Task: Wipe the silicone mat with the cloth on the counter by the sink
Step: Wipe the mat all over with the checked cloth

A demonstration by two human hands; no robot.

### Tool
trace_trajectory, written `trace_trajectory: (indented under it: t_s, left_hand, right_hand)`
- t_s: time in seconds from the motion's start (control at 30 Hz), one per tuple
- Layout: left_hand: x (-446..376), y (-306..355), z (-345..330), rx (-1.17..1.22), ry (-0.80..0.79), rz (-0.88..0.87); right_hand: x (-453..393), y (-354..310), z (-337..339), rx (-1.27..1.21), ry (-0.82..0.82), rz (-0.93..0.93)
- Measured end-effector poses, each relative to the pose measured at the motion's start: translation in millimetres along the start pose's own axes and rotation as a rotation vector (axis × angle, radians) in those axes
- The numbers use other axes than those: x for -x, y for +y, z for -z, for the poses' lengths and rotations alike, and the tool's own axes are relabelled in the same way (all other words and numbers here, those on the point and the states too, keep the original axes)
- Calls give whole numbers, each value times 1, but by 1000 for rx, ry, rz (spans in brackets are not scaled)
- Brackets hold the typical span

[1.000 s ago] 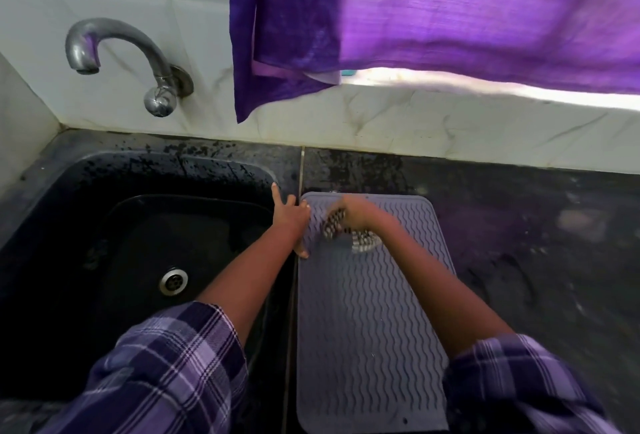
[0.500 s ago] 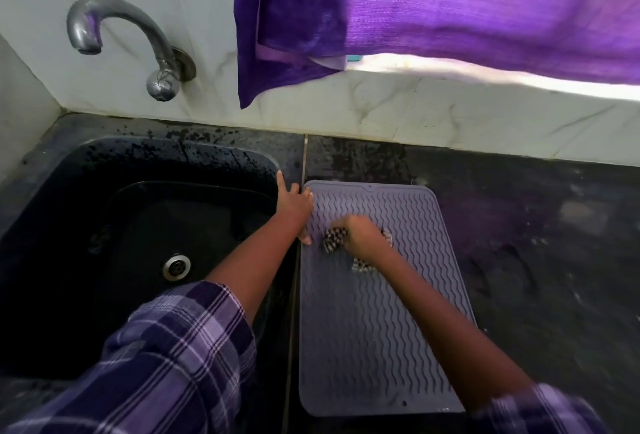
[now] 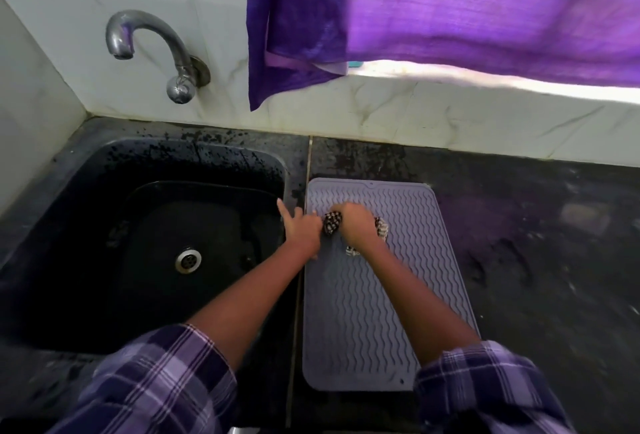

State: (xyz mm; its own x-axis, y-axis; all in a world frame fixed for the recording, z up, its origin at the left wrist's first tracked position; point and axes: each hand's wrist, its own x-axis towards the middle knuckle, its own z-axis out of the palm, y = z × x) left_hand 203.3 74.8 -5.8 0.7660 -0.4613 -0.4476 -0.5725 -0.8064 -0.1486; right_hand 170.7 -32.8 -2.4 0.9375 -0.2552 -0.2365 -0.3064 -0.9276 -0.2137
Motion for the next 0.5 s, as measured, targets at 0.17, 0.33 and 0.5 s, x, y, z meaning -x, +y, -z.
trace_trajectory:
  t_s: [0.17,0.33,0.5]
  left_hand:
    - [-3,-8,-3,28,23,2]
    - [2,-11,-6,20,50,-16]
    - [29,1,-9,-96,137,-34]
  right_hand:
    - [28,7,-12,-72,-79,3]
    - [95,8,-34,-92,-169,61]
    - [111,11,-34,-136,-220,101]
